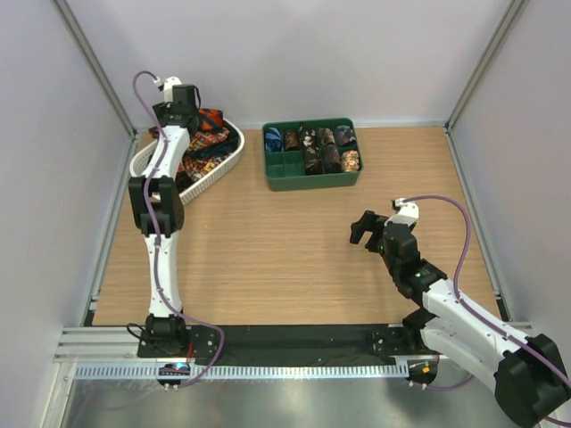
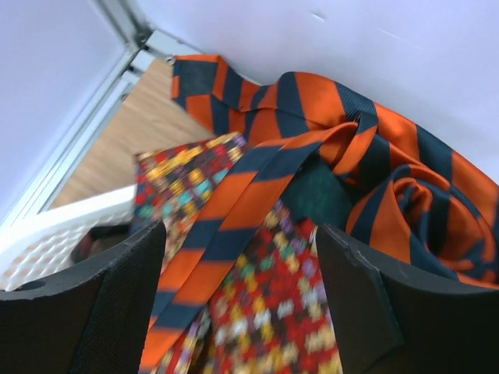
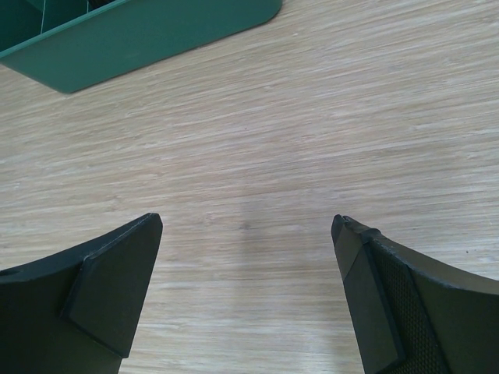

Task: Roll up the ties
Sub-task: Grab a tie with the left arm

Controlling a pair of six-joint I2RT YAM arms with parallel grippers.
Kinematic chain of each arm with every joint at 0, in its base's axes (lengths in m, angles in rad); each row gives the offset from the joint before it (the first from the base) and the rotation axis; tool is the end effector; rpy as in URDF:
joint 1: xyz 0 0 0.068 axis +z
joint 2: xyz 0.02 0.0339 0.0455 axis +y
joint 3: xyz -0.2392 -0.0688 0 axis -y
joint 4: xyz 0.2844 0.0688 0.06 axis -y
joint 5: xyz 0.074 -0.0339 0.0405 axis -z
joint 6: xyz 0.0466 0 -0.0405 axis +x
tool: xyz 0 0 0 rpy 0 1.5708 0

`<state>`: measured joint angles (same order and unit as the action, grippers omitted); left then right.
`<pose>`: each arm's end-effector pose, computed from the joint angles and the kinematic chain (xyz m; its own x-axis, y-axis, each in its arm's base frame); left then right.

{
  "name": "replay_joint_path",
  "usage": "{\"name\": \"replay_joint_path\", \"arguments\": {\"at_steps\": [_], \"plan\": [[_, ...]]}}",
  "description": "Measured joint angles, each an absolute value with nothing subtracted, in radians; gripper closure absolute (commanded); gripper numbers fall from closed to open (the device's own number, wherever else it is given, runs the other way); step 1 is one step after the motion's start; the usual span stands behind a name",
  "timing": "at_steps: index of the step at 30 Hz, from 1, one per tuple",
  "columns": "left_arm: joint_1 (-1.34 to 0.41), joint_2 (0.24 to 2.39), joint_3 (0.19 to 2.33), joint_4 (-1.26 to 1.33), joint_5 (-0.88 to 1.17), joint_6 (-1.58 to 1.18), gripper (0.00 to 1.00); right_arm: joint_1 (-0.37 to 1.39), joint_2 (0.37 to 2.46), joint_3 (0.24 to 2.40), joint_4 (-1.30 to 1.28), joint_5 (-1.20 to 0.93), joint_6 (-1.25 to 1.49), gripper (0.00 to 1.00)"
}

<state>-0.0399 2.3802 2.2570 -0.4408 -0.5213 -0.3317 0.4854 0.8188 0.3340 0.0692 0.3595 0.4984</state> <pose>0.5799 0.0001 0.2420 -0.3793 -0.2675 -0.8857 -0.5389 0.8421 -0.0235 0.2233 0.0992 0.1613 -0.3863 0.3021 -0.8715 0.0371 0.9492 0.3126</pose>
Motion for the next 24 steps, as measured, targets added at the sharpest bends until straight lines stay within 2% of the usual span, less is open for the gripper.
{"name": "replay_joint_path", "arguments": {"at_steps": [4,6,7,9,10,14,24], "plan": [[-0.041,2.471,2.323,-0.437,-0.533,-0.284,0.25,0.485,0.818,0.332,0.073,0.355,0.496,0.00],[-0.041,2.487,2.324,-0.429,-0.551,-0.266,0.30,0.485,0.818,0.331,0.076,0.353,0.495,0.00],[-0.041,2.490,2.324,-0.423,-0.558,-0.256,0.45,0.485,0.818,0.331,0.078,0.352,0.495,0.00],[-0.041,2.497,2.325,-0.406,-0.572,-0.234,0.60,0.485,0.818,0.331,0.079,0.352,0.495,0.00],[-0.041,2.498,2.327,-0.399,-0.577,-0.223,0.81,0.485,0.818,0.331,0.081,0.352,0.495,0.00],[-0.041,2.497,2.328,-0.368,-0.593,-0.193,1.00,0.485,0.818,0.331,0.082,0.350,0.495,0.00],[-0.041,2.340,2.171,-0.295,-0.591,-0.173,0.99,0.485,0.838,0.331,0.083,0.331,0.492,0.00]]}}
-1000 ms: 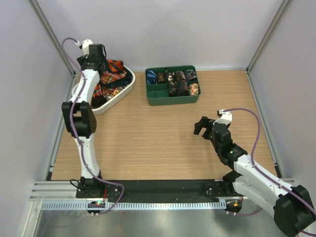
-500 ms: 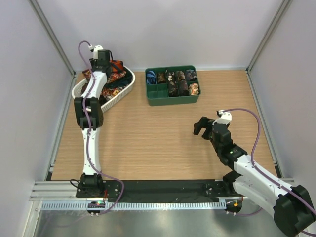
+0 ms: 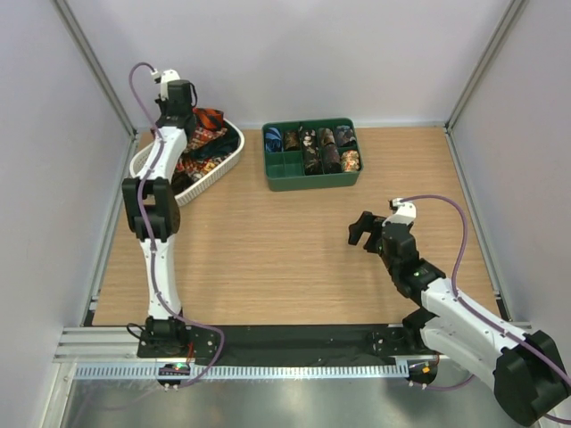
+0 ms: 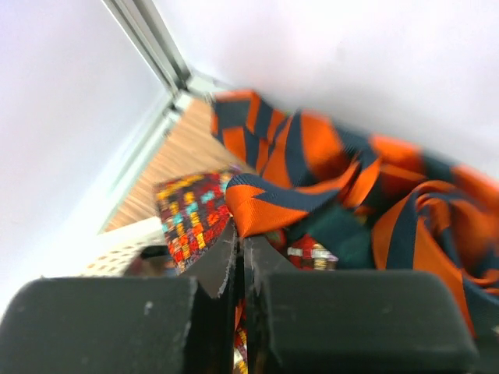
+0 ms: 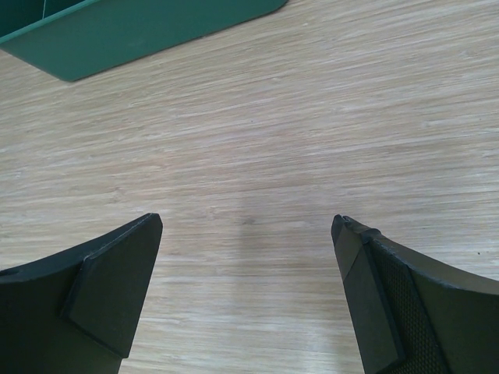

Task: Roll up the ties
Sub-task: Grab a tie with the left arm

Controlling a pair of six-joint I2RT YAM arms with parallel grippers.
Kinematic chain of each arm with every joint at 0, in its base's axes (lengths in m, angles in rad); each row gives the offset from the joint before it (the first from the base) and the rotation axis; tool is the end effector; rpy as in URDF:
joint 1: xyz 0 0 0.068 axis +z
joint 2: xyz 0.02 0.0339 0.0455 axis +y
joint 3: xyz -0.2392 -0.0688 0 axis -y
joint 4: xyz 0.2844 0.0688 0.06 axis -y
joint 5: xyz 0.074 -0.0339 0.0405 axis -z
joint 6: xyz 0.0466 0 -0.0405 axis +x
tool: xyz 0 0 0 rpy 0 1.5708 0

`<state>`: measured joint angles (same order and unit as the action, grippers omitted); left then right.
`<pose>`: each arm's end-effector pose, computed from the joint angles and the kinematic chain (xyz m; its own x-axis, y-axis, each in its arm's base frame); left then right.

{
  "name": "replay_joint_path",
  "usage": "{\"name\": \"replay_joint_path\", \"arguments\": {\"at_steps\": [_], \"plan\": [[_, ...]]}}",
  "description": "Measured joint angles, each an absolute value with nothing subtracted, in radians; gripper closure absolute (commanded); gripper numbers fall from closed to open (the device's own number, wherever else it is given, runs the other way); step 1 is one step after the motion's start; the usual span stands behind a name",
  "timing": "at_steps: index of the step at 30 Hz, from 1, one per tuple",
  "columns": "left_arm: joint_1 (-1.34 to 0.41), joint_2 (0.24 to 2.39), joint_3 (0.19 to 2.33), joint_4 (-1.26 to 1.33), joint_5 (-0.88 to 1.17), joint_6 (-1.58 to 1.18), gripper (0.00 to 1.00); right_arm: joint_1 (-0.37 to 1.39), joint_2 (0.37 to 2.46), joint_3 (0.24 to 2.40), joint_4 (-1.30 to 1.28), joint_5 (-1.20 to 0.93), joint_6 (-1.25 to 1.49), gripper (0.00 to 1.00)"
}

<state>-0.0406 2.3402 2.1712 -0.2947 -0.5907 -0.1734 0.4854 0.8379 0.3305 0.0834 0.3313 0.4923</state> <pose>0.5782 0.0025 0.2462 -0.3601 -0.1288 -0.9240 -0.5342 0.8405 0.0910 0.2240 0.1010 0.1570 -0.4053 0.2915 -0.8665 0.0143 0.9497 0.3129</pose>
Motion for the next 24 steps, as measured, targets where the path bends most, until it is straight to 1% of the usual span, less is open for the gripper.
{"name": "replay_joint_path", "arguments": {"at_steps": [9,10,11,12,13,15,16,18,19,21,23,24], "plan": [[-0.042,2.064,2.121,-0.272,-0.556,-0.210,1.00,0.485,0.852,0.331,0.085,0.315,0.487,0.00],[-0.044,2.035,2.117,-0.268,-0.554,-0.215,0.97,0.485,0.852,0.331,0.086,0.315,0.486,0.00],[-0.046,2.007,2.109,-0.263,-0.550,-0.223,0.85,0.485,0.852,0.331,0.087,0.314,0.485,0.00],[-0.048,1.978,2.091,-0.258,-0.547,-0.228,0.76,0.485,0.852,0.331,0.088,0.314,0.484,0.00],[-0.050,1.953,2.072,-0.257,-0.545,-0.236,0.72,0.485,0.854,0.331,0.089,0.314,0.484,0.00],[-0.053,1.900,2.011,-0.244,-0.531,-0.266,0.71,0.485,0.859,0.331,0.090,0.313,0.483,0.00],[-0.055,1.881,1.983,-0.245,-0.527,-0.279,0.68,0.485,0.863,0.331,0.090,0.311,0.482,0.00],[-0.057,1.847,1.915,-0.241,-0.513,-0.306,0.55,0.485,0.868,0.331,0.090,0.311,0.481,0.00],[-0.057,1.832,1.870,-0.233,-0.505,-0.320,0.44,0.485,0.871,0.331,0.091,0.310,0.480,0.00],[-0.057,1.821,1.796,-0.231,-0.490,-0.343,0.39,0.485,0.876,0.331,0.090,0.310,0.480,0.00],[-0.057,1.826,1.736,-0.234,-0.472,-0.360,0.57,0.485,0.879,0.331,0.090,0.310,0.480,0.00],[-0.057,1.832,1.719,-0.245,-0.466,-0.361,0.62,0.485,0.880,0.331,0.090,0.310,0.480,0.00]]}}
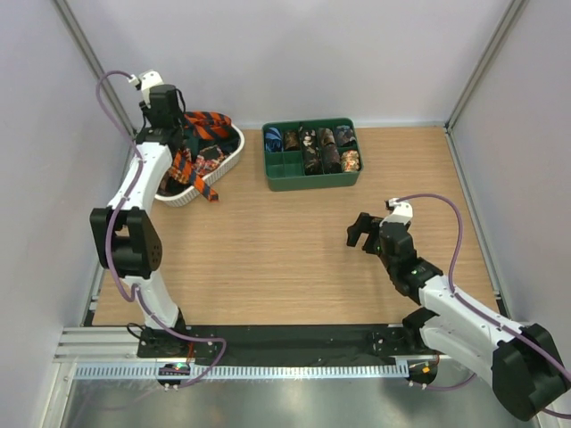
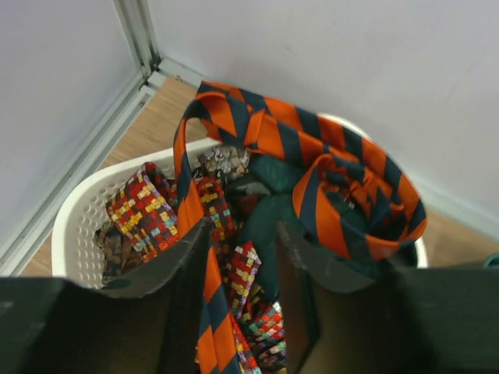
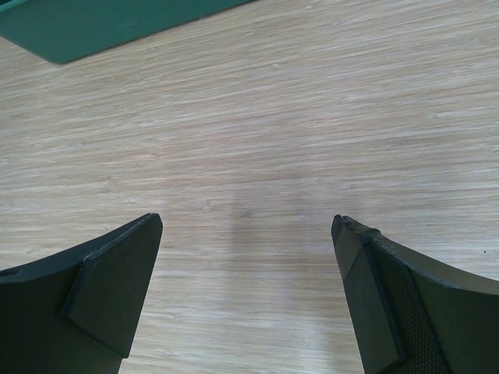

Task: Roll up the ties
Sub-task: Grab a tie with the left arm

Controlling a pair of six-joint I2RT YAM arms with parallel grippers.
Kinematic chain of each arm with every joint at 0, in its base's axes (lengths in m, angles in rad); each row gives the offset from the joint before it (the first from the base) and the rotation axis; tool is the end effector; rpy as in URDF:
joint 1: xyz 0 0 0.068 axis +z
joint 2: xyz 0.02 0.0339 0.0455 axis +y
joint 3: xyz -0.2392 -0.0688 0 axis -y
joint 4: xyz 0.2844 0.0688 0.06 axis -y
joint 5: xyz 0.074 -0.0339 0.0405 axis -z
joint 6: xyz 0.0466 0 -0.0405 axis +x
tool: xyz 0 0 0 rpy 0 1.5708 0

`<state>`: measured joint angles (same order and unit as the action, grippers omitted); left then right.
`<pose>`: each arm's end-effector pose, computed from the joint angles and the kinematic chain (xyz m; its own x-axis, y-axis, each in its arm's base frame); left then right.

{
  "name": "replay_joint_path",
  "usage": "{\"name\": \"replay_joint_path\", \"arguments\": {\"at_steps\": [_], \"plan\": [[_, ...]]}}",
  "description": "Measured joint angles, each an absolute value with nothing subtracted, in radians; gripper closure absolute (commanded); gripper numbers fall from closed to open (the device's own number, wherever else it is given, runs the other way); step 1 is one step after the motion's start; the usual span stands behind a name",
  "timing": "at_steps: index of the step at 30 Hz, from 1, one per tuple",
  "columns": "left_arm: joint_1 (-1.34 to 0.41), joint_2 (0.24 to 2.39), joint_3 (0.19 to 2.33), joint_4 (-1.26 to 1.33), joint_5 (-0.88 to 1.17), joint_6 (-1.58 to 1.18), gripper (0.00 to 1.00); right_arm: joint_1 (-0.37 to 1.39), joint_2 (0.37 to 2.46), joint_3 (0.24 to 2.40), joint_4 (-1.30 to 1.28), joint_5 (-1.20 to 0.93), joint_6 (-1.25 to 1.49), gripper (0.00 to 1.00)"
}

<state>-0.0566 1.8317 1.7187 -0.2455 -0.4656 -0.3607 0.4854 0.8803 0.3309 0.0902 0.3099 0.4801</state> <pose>0.4798 -0.0062 0.3316 -0.1975 -0.3047 -0.9318 -0.4691 0.8640 -0.1831 0.2257 0.1030 0.1481 -0.4413 0.2645 -0.8575 0.0014 0.9558 0.2941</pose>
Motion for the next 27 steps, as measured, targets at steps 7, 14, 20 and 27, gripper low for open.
{"name": "replay_joint_path", "arguments": {"at_steps": [7,14,20,27], "plan": [[-0.057,1.905,1.773,-0.286,-0.422,-0.358,0.27,0.485,0.893,0.331,0.097,0.303,0.477,0.00],[-0.043,2.140,2.082,-0.359,-0.332,-0.356,0.16,0.485,0.899,0.331,0.101,0.300,0.477,0.00],[-0.039,2.313,2.202,-0.400,-0.171,-0.360,0.09,0.485,0.915,0.331,0.104,0.295,0.477,0.00],[-0.047,2.390,2.209,-0.446,-0.090,-0.400,0.39,0.485,0.917,0.331,0.105,0.293,0.476,0.00]]}}
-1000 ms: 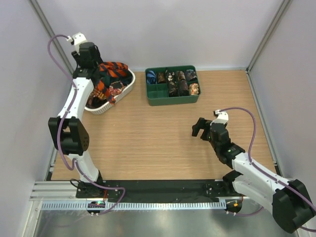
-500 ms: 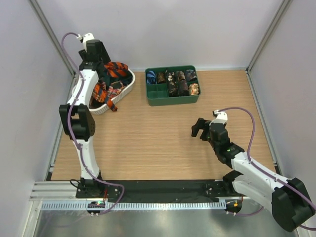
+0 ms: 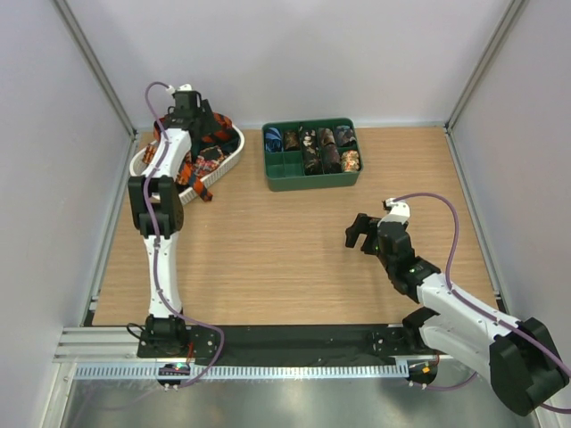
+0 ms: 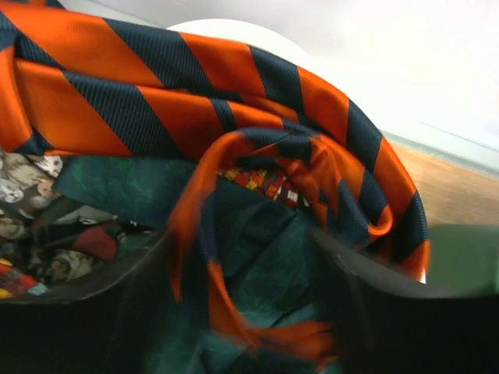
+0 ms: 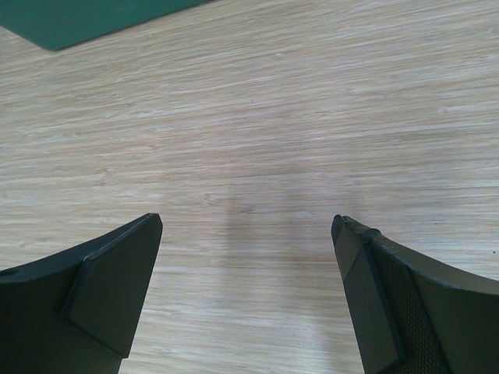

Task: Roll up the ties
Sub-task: Grab a tie with the left arm, then move the tie to the center of the board

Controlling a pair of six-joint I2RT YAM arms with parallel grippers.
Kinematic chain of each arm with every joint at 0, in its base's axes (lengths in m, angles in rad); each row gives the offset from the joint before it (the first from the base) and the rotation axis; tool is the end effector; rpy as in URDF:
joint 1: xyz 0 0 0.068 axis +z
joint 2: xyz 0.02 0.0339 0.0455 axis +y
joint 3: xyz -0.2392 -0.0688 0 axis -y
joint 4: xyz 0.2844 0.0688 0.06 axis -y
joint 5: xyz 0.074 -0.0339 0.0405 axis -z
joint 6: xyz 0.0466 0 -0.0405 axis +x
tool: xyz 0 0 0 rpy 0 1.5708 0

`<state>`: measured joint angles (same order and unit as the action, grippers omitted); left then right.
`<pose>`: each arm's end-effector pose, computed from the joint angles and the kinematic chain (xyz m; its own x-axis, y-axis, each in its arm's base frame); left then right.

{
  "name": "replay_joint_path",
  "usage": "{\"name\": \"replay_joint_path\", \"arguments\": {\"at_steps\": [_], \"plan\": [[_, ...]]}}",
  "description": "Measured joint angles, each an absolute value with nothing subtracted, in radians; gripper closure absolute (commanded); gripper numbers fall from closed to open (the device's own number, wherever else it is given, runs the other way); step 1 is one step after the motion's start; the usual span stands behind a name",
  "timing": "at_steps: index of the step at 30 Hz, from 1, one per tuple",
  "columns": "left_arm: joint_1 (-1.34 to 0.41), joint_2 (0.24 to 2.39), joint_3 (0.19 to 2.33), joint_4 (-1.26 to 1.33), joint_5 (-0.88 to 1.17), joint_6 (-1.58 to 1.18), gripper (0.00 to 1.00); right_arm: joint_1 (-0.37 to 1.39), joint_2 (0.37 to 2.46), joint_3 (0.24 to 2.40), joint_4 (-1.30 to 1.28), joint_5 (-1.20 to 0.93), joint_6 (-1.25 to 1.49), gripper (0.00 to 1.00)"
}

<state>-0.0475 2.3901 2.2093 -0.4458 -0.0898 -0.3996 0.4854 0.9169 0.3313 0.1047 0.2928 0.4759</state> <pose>0.5824 -0.0235 0.2141 -0.5298 -0.3627 -0.7667 -0.2512 0.9305 -0.2667 0.2273 0.1047 0.1413 -0.4646 0.2508 -0.8492 -0.0084 0.9577 0.2875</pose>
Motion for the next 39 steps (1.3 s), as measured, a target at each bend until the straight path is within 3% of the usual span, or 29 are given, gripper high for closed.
{"name": "replay_joint_path", "arguments": {"at_steps": [2,3,4,9,12,21,27,39], "plan": [[-0.053,2.389,2.202,-0.447,-0.096,-0.430,0.61,0.485,0.917,0.332,0.104,0.292,0.475,0.00],[-0.056,2.389,2.198,-0.444,-0.104,-0.442,0.82,0.485,0.917,0.332,0.105,0.292,0.474,0.00],[-0.058,2.387,2.191,-0.442,-0.113,-0.453,0.87,0.485,0.917,0.332,0.104,0.292,0.474,0.00],[-0.075,2.342,2.095,-0.424,-0.175,-0.466,0.88,0.485,0.917,0.332,0.104,0.292,0.474,0.00],[-0.081,2.300,2.075,-0.426,-0.229,-0.458,1.00,0.485,0.917,0.332,0.105,0.289,0.474,0.00],[-0.097,2.056,2.079,-0.421,-0.304,-0.409,1.00,0.485,0.930,0.333,0.104,0.284,0.473,0.00],[-0.229,1.930,2.139,-0.428,-0.352,-0.318,1.00,0.485,0.927,0.334,0.104,0.284,0.472,0.00],[-0.940,1.543,2.145,-0.433,-0.402,-0.025,1.00,0.485,0.865,0.333,0.112,0.258,0.446,0.00]]}}
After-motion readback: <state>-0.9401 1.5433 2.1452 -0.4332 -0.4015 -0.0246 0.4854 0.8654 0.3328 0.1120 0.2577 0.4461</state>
